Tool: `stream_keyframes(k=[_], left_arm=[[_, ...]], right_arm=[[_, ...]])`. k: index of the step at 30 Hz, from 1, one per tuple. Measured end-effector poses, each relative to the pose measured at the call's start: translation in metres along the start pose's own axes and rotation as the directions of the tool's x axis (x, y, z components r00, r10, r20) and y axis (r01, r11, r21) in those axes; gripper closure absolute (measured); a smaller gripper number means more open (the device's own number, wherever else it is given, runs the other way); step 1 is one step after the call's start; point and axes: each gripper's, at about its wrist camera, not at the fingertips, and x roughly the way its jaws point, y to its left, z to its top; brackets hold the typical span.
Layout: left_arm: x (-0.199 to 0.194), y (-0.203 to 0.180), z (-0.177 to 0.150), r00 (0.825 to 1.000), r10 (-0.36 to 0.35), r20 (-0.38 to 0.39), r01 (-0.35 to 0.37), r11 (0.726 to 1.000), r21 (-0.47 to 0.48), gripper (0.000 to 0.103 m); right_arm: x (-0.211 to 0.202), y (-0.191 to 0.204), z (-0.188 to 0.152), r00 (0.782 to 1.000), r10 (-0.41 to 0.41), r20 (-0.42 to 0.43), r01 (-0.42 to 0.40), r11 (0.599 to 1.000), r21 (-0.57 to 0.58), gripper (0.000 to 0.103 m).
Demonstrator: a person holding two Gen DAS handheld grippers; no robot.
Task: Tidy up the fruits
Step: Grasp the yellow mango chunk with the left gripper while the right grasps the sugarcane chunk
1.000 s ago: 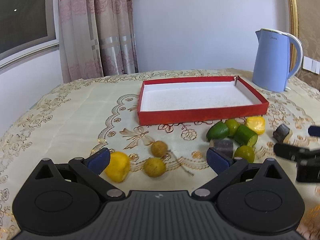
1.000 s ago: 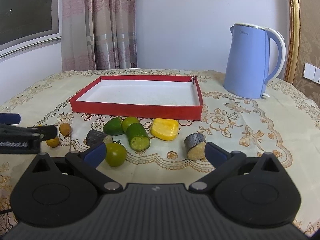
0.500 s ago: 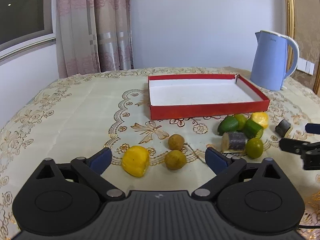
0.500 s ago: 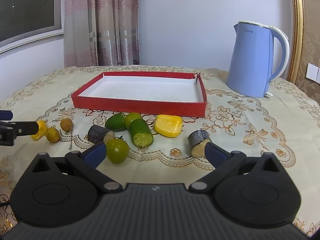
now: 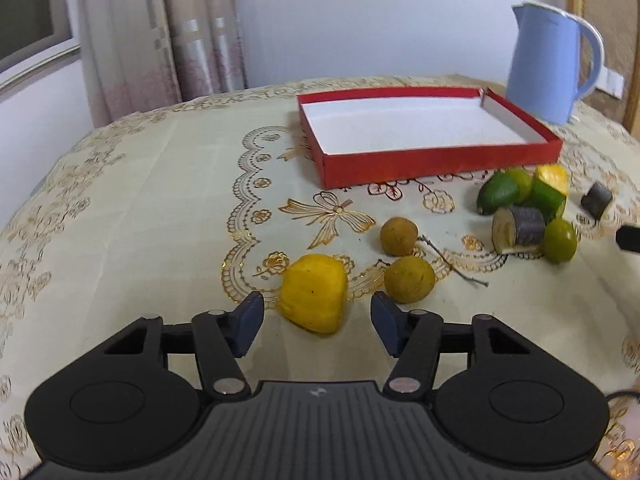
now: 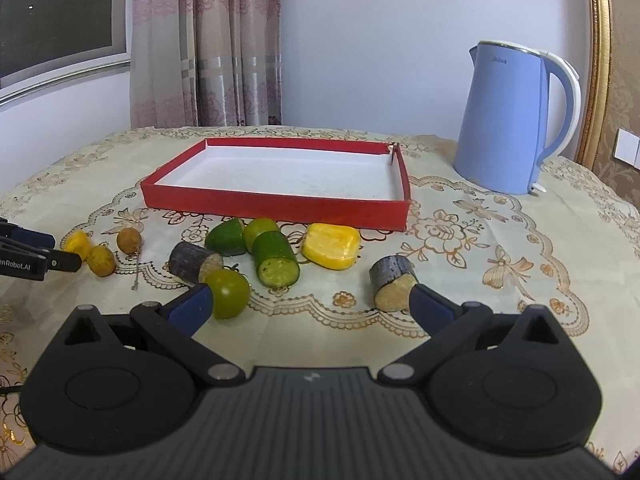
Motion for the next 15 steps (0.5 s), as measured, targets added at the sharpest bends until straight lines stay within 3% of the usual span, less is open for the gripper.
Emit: stream_keyframes(k=[2,4,15], left_arm=[[0.003,-0.001,0.002,1.000,-0.001,-0.001,0.001,1.000,0.027,0.045],[0.008,-0.001,0.004,1.000,-0.015,-0.009,0.015,0.999,0.040,0.053],[0.021,0.007,0.014,0.998,-0.050,-0.030,0.051,0.998,0.023,0.055]], right_arm=[[0.001,-0.001,0.000,1.000,-0.001,-0.001,0.001,1.000,0.000,0.000],[0.001,-0.001,0.000,1.000,-0.004,-0.001,0.004,1.000,-0.002,0.000],[0.004,-0.006,-0.001,1.000,-0.015,-0.011,0.015,1.000,0.000,0.000]])
